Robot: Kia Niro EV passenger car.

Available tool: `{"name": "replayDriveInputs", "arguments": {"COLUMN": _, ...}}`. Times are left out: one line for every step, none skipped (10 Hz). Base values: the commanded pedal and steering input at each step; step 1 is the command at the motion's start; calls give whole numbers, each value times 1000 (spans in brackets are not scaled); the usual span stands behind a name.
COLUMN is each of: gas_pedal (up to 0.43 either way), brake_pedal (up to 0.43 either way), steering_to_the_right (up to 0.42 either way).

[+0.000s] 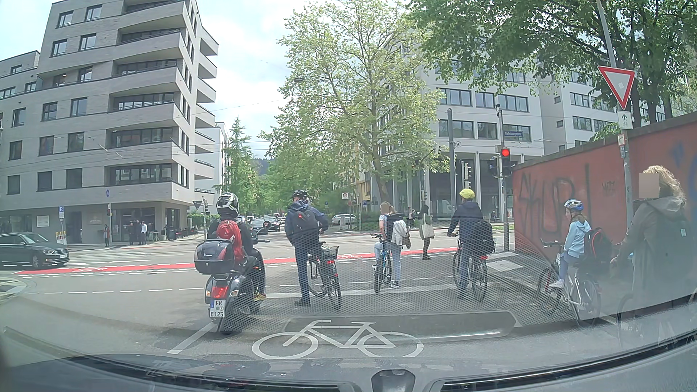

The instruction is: Follow the waypoints while adhering to traffic rules and regulations

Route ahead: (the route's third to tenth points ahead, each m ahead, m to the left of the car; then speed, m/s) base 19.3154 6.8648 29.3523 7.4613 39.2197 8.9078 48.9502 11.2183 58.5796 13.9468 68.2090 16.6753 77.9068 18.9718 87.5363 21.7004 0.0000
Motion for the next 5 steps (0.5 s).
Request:
{"name": "replayDriveInputs", "arguments": {"gas_pedal": 0, "brake_pedal": 268, "steering_to_the_right": -15}}
{"name": "replayDriveInputs", "arguments": {"gas_pedal": 0, "brake_pedal": 268, "steering_to_the_right": -15}}
{"name": "replayDriveInputs", "arguments": {"gas_pedal": 0, "brake_pedal": 268, "steering_to_the_right": -15}}
{"name": "replayDriveInputs", "arguments": {"gas_pedal": 0, "brake_pedal": 262, "steering_to_the_right": -15}}
{"name": "replayDriveInputs", "arguments": {"gas_pedal": 0, "brake_pedal": 262, "steering_to_the_right": -15}}
